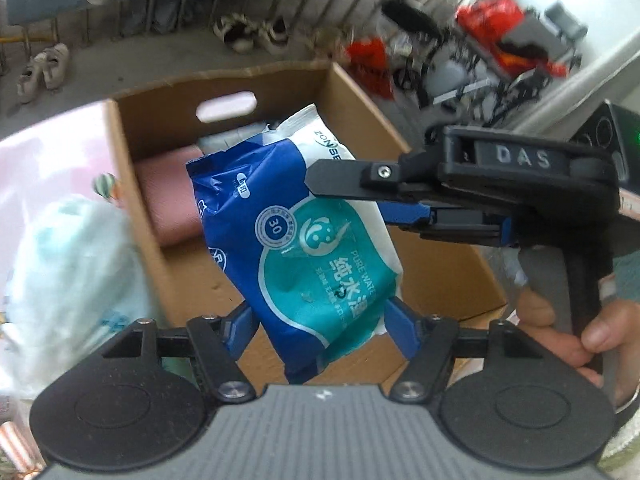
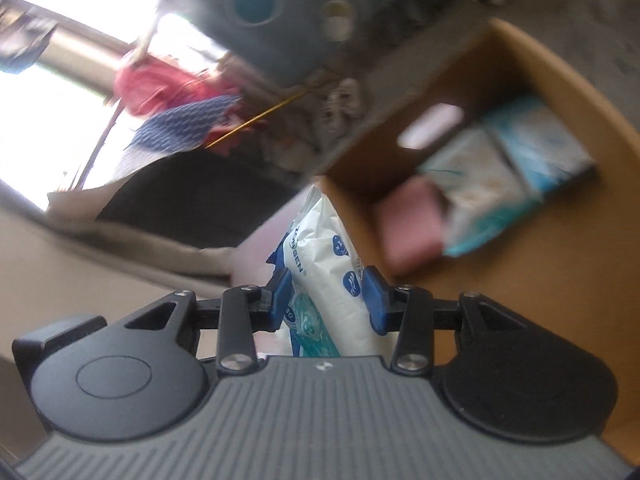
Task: Organize soft objects
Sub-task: 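Carry the wet-wipe pack into the cardboard box and release it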
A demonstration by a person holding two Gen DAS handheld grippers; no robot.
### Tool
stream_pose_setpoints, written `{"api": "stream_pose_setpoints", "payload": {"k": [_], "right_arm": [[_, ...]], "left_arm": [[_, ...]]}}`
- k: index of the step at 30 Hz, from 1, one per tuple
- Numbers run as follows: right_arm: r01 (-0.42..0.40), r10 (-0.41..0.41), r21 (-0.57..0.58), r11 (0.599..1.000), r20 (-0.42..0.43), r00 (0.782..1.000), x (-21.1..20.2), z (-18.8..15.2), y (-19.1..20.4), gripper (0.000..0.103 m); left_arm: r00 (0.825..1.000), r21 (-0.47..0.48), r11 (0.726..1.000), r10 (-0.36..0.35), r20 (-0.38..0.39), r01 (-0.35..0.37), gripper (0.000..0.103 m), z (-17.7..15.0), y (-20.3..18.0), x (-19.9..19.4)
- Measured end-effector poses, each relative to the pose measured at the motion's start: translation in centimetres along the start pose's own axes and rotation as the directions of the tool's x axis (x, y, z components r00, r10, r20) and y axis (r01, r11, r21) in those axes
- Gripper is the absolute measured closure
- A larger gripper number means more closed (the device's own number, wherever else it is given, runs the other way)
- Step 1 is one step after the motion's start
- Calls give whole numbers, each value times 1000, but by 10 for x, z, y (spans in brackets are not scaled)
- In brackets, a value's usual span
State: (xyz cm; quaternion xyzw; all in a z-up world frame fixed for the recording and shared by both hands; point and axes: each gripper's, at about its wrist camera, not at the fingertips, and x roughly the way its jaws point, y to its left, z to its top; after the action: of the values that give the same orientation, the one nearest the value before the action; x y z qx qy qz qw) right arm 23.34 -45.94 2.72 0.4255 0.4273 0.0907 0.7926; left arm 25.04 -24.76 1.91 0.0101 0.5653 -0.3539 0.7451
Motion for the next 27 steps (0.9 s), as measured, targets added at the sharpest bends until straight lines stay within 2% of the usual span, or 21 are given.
{"api": "stream_pose_setpoints", "payload": {"k": [5, 8, 10, 13, 18, 20, 25, 27], "right_arm": [[16, -12, 76, 997, -54, 999, 46, 5, -50, 64], [33, -23, 122, 992, -85, 996, 69, 3, -67, 64], [62, -55, 98, 993, -80, 995, 74, 2, -67, 64], [97, -92, 68, 993, -70, 993, 66, 0, -65, 64], [202, -202, 2, 979, -34, 979, 54, 1, -65, 64], [233, -233, -3, 972, -30, 972, 61, 1, -69, 64], [312, -314, -30, 950, -92, 945, 99, -12, -73, 64], [304, -308, -50, 951, -98, 946, 106, -17, -68, 64]], "left_arm": [[991, 58, 991, 124, -53, -121, 29, -3, -11, 39], [988, 62, 987, 152, -32, -150, 27, -11, -2, 30], [988, 48, 988, 151, -18, -150, 27, -11, 3, 22], [989, 20, 989, 147, 19, -147, 26, -14, 15, 2], [987, -28, 991, 135, 89, -133, 25, -32, 37, -46], [982, -53, 989, 147, 115, -141, 24, -42, 47, -62], [964, -141, 972, 209, 167, -186, 24, -83, 80, -105], [957, -179, 967, 215, 193, -182, 24, -102, 92, -122]]}}
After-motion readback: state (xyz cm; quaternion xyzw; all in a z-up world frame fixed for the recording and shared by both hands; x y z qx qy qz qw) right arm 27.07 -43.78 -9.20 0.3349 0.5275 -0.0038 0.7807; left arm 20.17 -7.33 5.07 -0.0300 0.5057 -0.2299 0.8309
